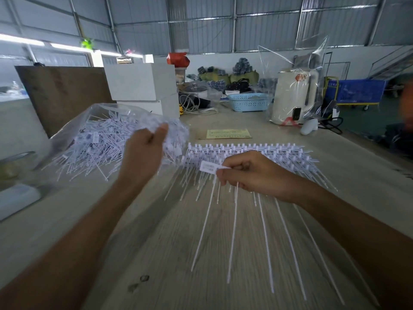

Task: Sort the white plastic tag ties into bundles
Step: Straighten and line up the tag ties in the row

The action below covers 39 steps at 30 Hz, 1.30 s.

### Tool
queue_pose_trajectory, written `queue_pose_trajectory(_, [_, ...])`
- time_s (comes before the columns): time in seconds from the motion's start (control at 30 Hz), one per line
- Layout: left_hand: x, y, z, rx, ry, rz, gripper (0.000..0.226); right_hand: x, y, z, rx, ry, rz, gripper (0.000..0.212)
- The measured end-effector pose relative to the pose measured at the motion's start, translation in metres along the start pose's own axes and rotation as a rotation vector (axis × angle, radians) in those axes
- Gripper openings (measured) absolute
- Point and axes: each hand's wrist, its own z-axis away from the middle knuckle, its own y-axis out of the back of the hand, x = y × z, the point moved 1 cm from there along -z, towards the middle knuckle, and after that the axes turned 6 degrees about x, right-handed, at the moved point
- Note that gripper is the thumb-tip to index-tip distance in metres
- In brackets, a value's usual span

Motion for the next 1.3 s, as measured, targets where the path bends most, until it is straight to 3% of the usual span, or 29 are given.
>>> queue_pose_trajectory(0.07, [-0.012,0.009,-0.009,-0.010,0.122,0.211,0.057,0.002,0.002,0.002,0.044,-0.003,0.001,0.027])
queue_pose_trajectory(0.17, [-0.013,0.002,0.000,-0.200,0.256,0.362,0.051,0.002,0.002,0.001,0.117,0.000,-0.016,0.027])
queue_pose_trajectory(0.33, [0.011,-0.027,0.027,-0.398,0.239,0.437,0.045,-0.001,-0.001,-0.002,0.167,0.014,-0.001,0.026])
queue_pose_trajectory(0.4, [0.019,-0.032,0.035,-0.380,0.201,0.449,0.054,-0.001,-0.005,-0.004,0.133,0.027,0.004,0.026])
queue_pose_trajectory(0.57, [0.024,-0.036,0.042,-0.279,0.020,0.265,0.051,-0.002,-0.014,-0.003,0.075,0.112,0.083,0.019])
queue_pose_trajectory(0.7, [0.025,-0.038,0.043,-0.241,-0.038,0.216,0.058,0.003,-0.015,-0.003,0.069,0.076,0.135,0.017])
queue_pose_trajectory(0.9, [0.022,-0.042,0.045,-0.232,0.045,0.238,0.052,0.004,-0.018,-0.003,0.171,0.129,0.296,0.020])
queue_pose_trajectory(1.1, [0.022,-0.042,0.044,-0.267,0.179,0.307,0.050,-0.002,-0.026,-0.001,0.258,0.254,0.632,0.023])
queue_pose_trajectory(1.3, [0.023,-0.037,0.041,-0.366,0.005,0.257,0.051,0.007,-0.024,-0.006,0.285,0.166,0.392,0.019])
